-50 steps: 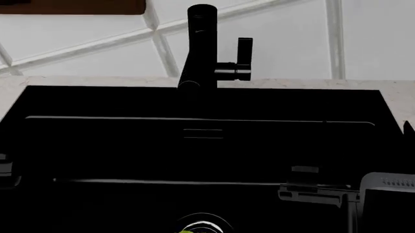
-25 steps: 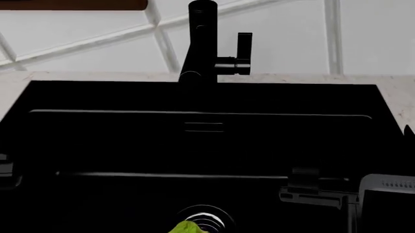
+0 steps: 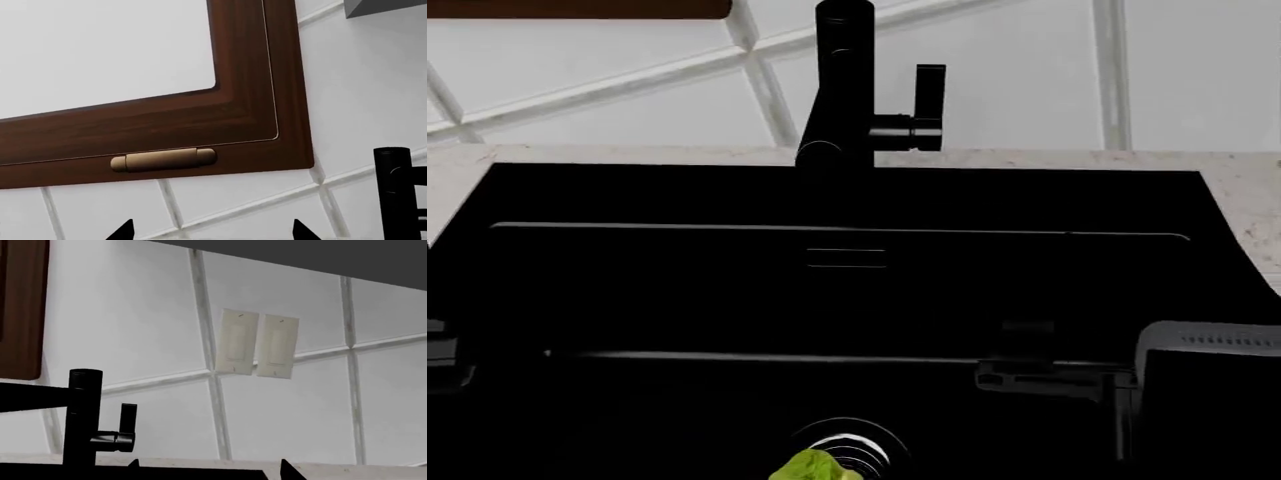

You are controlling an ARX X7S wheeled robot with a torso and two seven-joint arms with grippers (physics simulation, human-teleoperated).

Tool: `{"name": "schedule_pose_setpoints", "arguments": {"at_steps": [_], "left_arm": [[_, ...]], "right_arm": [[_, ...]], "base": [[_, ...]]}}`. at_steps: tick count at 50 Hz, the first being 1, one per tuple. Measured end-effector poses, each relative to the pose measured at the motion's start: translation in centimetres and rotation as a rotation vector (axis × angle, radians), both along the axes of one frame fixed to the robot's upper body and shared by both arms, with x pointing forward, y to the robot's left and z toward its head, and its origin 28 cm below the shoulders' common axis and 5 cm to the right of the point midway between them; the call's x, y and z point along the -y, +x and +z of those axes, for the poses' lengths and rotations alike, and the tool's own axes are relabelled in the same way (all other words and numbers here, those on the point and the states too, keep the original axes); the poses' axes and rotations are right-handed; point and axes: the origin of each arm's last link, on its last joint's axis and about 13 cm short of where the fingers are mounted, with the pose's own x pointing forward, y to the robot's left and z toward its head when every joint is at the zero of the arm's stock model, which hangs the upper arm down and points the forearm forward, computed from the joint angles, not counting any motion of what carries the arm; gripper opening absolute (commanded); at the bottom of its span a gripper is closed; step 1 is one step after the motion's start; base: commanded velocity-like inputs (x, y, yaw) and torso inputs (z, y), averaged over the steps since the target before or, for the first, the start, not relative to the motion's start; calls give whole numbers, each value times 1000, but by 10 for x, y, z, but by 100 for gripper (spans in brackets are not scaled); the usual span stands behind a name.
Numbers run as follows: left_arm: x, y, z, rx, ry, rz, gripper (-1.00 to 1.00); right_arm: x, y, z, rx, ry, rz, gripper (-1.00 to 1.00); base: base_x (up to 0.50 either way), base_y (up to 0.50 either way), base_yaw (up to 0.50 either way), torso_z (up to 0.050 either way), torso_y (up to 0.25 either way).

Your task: Turn the sink spout to the right.

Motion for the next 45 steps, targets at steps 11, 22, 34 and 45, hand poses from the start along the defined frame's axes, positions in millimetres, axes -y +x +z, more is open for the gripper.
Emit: {"name": "schedule_pose_setpoints", "arguments": {"at_steps": [11,22,34,45], "left_arm": [[0,0,-2,-5,-1,-1,100],[-1,-1,-4,-9,-2,1,100],[-1,-1,-5,-11,-4,3,100],[-1,-1,-5,-13,-3,4,100]], "right_arm": [[-15,9,6,-17,14,66,100],[-31,18,11,-29,24,152,100],[-46,23,12,-46,36,224,100],[-60,25,14,-55,53,291,100]], "base": [[0,0,0,0,0],[0,0,0,0,0],[0,0,0,0,0],[0,0,0,0,0]]}}
